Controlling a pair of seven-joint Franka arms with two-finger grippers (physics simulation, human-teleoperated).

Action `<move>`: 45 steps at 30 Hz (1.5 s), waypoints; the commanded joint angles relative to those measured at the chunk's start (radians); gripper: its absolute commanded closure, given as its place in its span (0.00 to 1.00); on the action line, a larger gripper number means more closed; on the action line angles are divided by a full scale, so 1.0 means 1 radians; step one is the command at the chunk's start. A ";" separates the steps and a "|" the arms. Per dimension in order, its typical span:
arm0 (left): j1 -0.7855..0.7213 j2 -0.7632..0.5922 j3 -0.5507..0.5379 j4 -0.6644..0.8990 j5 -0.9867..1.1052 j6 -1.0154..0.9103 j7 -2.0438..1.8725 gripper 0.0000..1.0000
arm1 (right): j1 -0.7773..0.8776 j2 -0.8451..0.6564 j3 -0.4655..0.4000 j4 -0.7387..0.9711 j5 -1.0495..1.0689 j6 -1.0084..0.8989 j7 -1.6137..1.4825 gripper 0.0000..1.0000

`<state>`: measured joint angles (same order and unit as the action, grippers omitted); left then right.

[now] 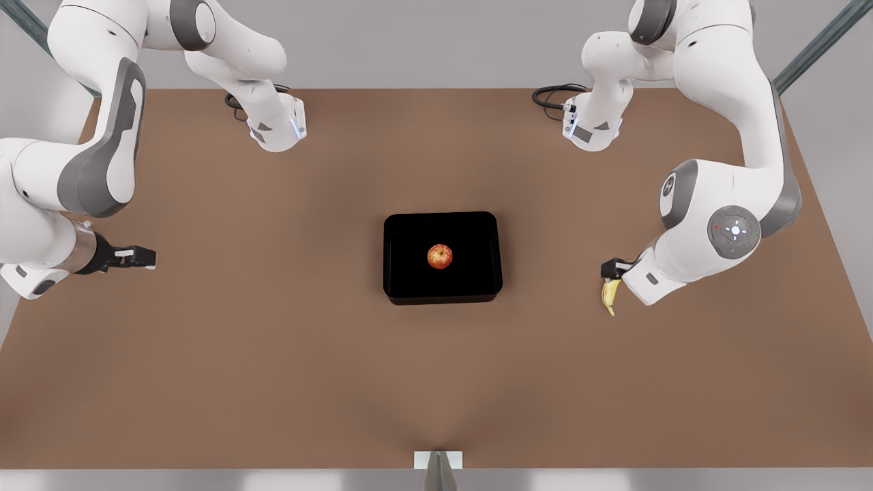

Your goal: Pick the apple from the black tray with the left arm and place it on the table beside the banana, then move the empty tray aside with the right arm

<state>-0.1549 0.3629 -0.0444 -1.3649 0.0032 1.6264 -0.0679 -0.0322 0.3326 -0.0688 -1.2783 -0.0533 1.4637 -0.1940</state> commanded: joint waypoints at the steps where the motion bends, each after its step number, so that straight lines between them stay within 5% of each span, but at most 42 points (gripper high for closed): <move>1: 0.000 -0.001 0.000 0.001 0.005 0.023 -0.053 0.00 | 0.000 -0.001 0.000 0.000 0.001 0.012 -0.120 0.00; 4: -0.002 0.022 -0.014 -0.003 -0.087 0.053 -0.050 0.00 | 0.000 -0.001 -0.002 0.000 0.000 0.012 -0.120 0.00; 11: -0.403 0.160 -0.029 0.043 0.011 0.190 -0.579 0.00 | 0.002 -0.001 0.000 0.000 0.000 0.012 -0.120 0.00; 17: -0.545 0.321 -0.028 0.044 0.104 0.388 -0.958 0.00 | 0.003 0.000 0.000 0.000 0.000 0.012 -0.120 0.00; 25: -0.586 0.438 -0.026 0.142 0.130 0.478 -1.081 0.00 | 0.006 0.002 0.000 0.000 0.000 0.012 -0.120 0.00; 45: -0.670 0.375 -0.026 -0.189 0.205 0.691 -1.156 0.00 | 0.006 0.002 0.000 0.000 -0.002 0.012 -0.119 0.00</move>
<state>-0.8245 0.7379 -0.0707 -1.5478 0.2076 2.2442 -1.0140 -0.0261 0.3357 -0.0688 -1.2783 -0.0555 1.4763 -0.3041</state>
